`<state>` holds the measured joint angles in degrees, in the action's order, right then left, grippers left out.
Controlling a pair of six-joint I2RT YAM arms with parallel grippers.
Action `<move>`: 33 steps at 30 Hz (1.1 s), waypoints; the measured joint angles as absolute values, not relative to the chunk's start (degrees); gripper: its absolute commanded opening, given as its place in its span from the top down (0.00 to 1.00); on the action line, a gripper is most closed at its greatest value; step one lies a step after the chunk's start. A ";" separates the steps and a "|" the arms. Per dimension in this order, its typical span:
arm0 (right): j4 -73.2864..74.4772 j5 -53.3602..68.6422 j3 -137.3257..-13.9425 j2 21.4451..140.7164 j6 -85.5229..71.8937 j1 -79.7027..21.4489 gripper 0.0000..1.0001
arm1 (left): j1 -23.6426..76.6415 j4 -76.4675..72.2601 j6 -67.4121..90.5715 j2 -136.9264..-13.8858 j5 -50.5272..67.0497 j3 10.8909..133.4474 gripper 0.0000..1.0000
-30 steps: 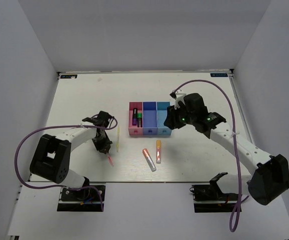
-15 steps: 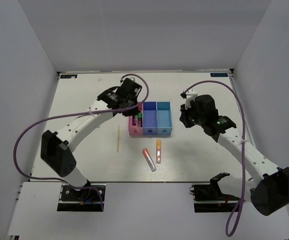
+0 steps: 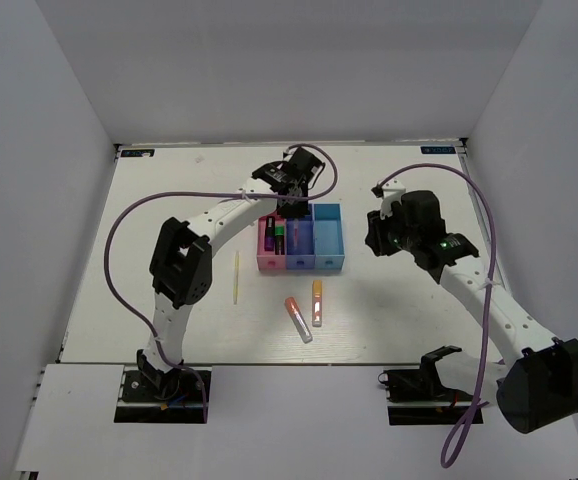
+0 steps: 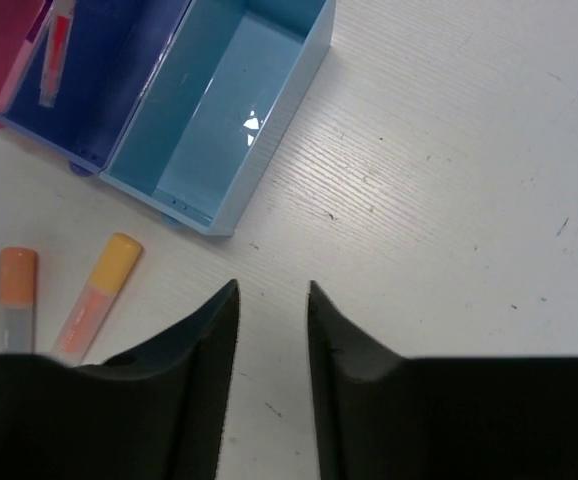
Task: Sort the stationery into containers
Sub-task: Place the pen in the storage box, then pick up the pen from the center of the board.
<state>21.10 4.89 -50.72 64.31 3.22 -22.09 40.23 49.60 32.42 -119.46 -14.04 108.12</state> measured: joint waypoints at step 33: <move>22.57 12.80 -50.72 66.98 3.60 -19.22 0.76 | 29.85 42.26 35.31 -82.70 -17.15 55.11 0.48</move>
<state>22.57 12.80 -50.72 66.98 3.60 -19.22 29.85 42.26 35.31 -82.70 -17.15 55.11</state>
